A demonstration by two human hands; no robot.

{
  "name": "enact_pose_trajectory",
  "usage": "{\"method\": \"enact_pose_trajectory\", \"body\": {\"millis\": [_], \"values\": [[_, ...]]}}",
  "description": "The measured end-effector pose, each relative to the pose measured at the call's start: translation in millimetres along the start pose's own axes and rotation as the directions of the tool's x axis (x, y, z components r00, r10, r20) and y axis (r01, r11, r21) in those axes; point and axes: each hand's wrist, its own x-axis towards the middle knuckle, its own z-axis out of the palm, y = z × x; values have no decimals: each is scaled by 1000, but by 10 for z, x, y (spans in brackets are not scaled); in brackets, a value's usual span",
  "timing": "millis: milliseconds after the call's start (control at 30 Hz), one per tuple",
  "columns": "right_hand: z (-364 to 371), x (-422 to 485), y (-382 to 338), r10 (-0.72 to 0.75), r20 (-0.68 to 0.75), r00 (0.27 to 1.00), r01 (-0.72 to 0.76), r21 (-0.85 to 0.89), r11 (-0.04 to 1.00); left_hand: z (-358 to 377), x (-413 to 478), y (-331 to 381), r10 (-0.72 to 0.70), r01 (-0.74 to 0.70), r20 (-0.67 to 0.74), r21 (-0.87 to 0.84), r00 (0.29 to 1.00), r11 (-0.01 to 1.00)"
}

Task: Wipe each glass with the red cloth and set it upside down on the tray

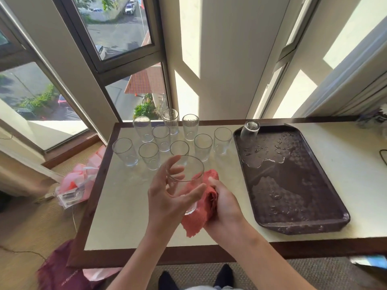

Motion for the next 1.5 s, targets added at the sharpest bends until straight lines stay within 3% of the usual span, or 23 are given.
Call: {"method": "enact_pose_trajectory", "body": {"millis": [67, 167, 267, 333, 433, 533, 600, 667, 767, 833, 900, 1133, 1233, 1333, 1400, 1500], "values": [[-70, -11, -29, -82, 24, 996, 83, -61, 995, -71, 48, -19, 6, -10, 41, 86, 999, 996], [-110, -135, -125, -178, 127, 976, 206, -261, 943, -197, 69, -41, 19, -80, 214, 280, 977, 957], [-59, -260, -111, -214, 301, 929, 351, -535, 768, -243, 30, -10, -18, -134, 317, 450, 948, 883], [-10, -279, -86, -260, 364, 894, 442, -629, 640, -201, -7, 50, 5, -210, 345, 561, 939, 800], [22, -217, -130, -247, 333, 910, 413, -678, 608, -107, -41, 75, 62, -351, 396, 716, 916, 604], [-26, -153, -95, -200, 299, 933, 358, -719, 596, -106, -58, 37, 24, -328, 403, 706, 915, 628], [-78, -157, 46, -241, 332, 912, 409, -773, 485, -155, -55, 12, 22, -290, 375, 675, 927, 678], [-135, -169, 175, -270, 339, 901, 423, -821, 384, -183, -65, -2, 65, -310, 355, 695, 933, 649], [-164, -82, 182, -264, 281, 923, 375, -810, 451, -130, -142, 23, 108, -397, 414, 718, 904, 572], [-139, 16, 110, -202, 191, 961, 276, -738, 616, -88, -224, 18, 123, -450, 465, 703, 877, 550], [-90, 74, 36, -136, 127, 983, 186, -686, 703, -58, -305, -20, 150, -470, 480, 665, 864, 580], [-168, 257, 73, -27, 97, 995, 79, -574, 815, -105, -325, -172, 144, -350, 387, 536, 911, 768], [-285, 394, 135, -88, 59, 994, 105, -606, 788, -139, -292, -329, 88, -289, 377, 519, 922, 805], [-383, 539, 188, -249, -18, 968, 145, -771, 621, -128, -247, -519, -10, -193, 368, 511, 930, 838], [-477, 635, 212, -421, -30, 907, 144, -915, 376, -149, -235, -620, -106, -88, 346, 499, 932, 862], [-676, 742, 270, -602, 122, 789, 115, -992, -51, -255, -252, -709, -245, 101, 253, 473, 936, 875]]}}
